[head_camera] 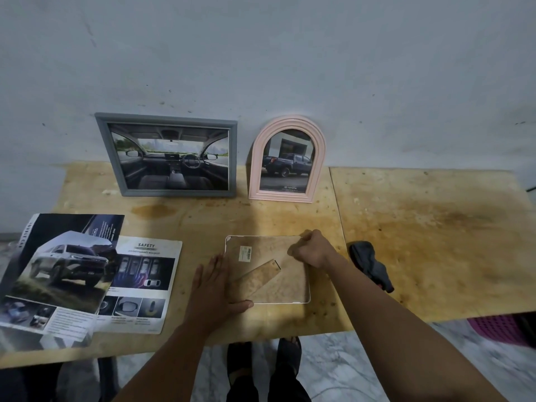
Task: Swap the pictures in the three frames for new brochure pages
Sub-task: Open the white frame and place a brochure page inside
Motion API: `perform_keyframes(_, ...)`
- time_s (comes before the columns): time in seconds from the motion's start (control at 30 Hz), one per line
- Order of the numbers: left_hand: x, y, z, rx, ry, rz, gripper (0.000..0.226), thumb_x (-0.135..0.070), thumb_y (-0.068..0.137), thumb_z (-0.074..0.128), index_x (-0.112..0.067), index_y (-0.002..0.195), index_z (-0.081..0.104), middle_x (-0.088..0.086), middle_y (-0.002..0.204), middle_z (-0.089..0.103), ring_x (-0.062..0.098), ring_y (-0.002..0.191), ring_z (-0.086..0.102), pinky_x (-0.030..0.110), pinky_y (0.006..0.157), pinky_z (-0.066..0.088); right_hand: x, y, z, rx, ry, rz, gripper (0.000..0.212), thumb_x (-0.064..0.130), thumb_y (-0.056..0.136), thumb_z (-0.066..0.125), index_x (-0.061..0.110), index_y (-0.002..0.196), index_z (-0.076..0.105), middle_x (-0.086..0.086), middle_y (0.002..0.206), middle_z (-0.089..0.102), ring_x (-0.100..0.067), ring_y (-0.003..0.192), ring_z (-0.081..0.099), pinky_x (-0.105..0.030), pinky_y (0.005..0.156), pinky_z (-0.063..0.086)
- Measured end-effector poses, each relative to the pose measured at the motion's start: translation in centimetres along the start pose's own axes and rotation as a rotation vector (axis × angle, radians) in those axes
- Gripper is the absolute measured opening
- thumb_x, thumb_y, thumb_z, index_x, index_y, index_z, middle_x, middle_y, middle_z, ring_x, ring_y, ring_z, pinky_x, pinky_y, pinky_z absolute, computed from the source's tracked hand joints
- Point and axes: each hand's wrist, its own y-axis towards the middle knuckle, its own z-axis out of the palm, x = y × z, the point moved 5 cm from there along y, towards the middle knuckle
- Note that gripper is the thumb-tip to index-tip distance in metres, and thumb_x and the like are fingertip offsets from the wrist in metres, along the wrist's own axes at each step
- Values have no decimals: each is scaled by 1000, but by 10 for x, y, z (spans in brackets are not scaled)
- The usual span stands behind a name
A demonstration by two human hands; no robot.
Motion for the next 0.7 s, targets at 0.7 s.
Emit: perform_keyframes(0.7, -9, 1, -2, 8, 43, -85, 136, -89, 70, 58, -18, 163, -11, 1, 174, -1, 12, 159, -11, 40, 128, -12, -57, -15, 6, -200, 337, 49, 22, 18, 82, 83, -1, 84, 73, -12, 89, 76, -33, 91, 71, -45, 85, 60)
